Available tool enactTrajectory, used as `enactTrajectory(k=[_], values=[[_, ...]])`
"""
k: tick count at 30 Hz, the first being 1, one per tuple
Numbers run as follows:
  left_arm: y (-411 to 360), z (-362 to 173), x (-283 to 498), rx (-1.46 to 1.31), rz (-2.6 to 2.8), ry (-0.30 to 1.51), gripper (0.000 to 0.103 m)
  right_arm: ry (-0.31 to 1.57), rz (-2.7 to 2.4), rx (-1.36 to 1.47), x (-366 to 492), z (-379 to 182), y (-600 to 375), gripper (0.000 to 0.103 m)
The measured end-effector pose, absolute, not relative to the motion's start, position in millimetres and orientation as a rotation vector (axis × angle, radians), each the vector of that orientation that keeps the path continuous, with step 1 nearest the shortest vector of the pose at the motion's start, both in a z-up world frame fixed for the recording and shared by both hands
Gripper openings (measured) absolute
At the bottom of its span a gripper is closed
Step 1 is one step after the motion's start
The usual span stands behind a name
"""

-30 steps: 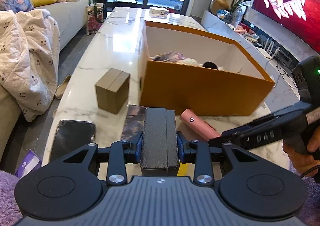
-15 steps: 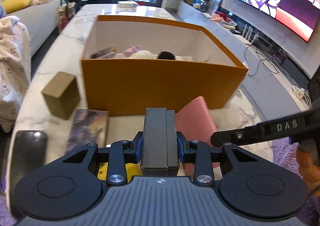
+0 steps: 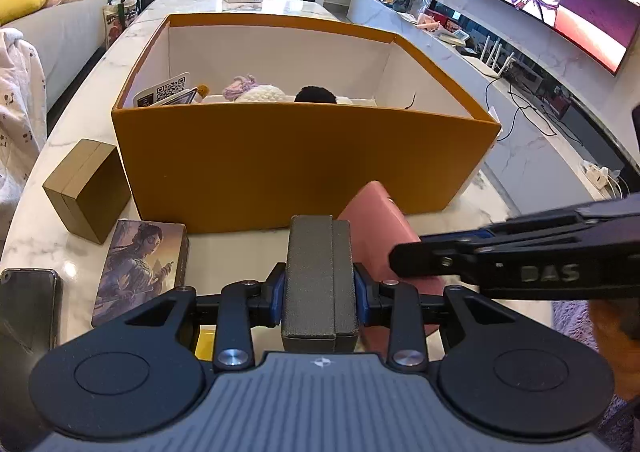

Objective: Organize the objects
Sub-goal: 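Carry the grey case and pink wallet over the orange box with both tools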

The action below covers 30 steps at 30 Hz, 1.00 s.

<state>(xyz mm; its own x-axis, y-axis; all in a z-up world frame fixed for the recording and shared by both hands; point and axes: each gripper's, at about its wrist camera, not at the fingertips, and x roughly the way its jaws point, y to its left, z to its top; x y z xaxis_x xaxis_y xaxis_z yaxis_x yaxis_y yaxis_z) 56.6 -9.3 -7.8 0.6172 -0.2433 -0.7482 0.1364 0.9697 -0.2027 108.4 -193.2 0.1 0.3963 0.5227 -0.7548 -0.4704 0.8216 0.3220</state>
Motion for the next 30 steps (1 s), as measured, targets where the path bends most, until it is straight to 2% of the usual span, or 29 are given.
enactTrajectory(k=[18, 23, 30], values=[[-8.3, -4.7, 56.7, -0.088, -0.224, 0.995, 0.038, 1.015, 0.661, -0.055, 124.1, -11.1, -175.8, 0.022], [-7.1, 3.2, 53.5, -0.093, -0.198, 0.938, 0.038, 1.037, 0.688, -0.103, 128.6, -10.4, -172.3, 0.021], [8.2, 37.8, 34.1, -0.180, -0.181, 0.840, 0.038, 1.046, 0.701, 0.024, 121.2, 4.4, -194.4, 0.018]])
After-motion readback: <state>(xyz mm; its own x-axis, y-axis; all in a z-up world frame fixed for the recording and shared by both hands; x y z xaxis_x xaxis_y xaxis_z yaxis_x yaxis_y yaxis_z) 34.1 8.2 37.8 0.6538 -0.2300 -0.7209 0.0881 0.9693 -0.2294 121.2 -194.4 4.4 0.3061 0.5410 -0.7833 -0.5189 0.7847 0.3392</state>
